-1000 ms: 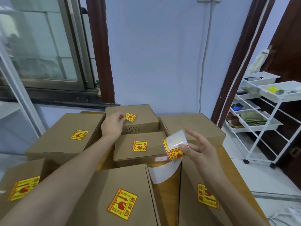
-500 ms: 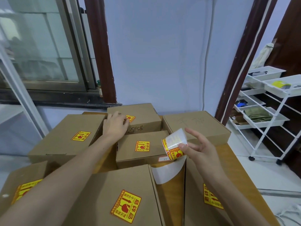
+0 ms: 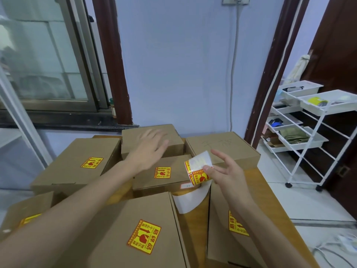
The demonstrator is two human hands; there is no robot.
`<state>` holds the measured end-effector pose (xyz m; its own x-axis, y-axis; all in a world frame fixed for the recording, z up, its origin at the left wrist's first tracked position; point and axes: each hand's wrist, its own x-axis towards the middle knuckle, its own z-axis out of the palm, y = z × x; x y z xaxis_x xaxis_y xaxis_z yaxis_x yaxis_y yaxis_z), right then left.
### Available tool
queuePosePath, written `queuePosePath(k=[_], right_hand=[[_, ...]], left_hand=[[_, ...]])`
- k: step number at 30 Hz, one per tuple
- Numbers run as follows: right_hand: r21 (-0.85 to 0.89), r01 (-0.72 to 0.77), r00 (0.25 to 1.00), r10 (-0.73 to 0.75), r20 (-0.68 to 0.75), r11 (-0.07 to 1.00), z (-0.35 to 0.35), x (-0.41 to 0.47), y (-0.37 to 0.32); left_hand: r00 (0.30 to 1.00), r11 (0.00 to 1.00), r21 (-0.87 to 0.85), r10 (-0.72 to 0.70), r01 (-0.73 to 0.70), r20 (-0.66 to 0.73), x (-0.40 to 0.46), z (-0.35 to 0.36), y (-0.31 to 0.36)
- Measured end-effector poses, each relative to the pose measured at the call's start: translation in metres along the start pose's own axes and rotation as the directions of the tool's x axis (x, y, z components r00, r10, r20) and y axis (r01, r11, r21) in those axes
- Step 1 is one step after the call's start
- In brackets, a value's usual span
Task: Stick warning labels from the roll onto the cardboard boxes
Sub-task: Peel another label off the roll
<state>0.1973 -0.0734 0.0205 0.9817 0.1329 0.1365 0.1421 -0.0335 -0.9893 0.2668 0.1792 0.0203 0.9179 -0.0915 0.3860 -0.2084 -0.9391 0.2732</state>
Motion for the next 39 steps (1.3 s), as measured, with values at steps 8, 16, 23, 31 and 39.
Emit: queuePosePath(k=[8,16,23,31,39], right_hand=[[0.054,-0.006,0.989,0.014,-0.15,0.999,-0.004,-0.016,-0.016],[0.105,-0.014,0.997,0.022,-0.072,0.994,-0.016,-0.042,-0.036],[0.008,0.043,0.997,-0.043,0.057,0.999,-0.033,-0.06,-0.031],[-0.152,0.117,0.987,-0.097,0.129,0.981,-0.041,-0.055,-0.016],[-0.227,0.154,0.986,-0.133,0.105,0.962,-0.044,-0.052,0.002]], left_hand=[[0.912,0.935,-0.214,0.333,-0.284,0.242,-0.059,-0.029,0.109],[0.975,0.844,-0.514,0.214,-0.154,0.059,-0.079,-0.035,0.128],[0.983,0.669,-0.743,0.126,0.014,0.132,-0.086,-0.029,0.134],[0.967,0.669,-0.735,0.099,0.111,0.236,-0.082,-0.018,0.135],[0.991,0.92,-0.376,0.128,-0.108,0.028,-0.083,-0.025,0.151]])
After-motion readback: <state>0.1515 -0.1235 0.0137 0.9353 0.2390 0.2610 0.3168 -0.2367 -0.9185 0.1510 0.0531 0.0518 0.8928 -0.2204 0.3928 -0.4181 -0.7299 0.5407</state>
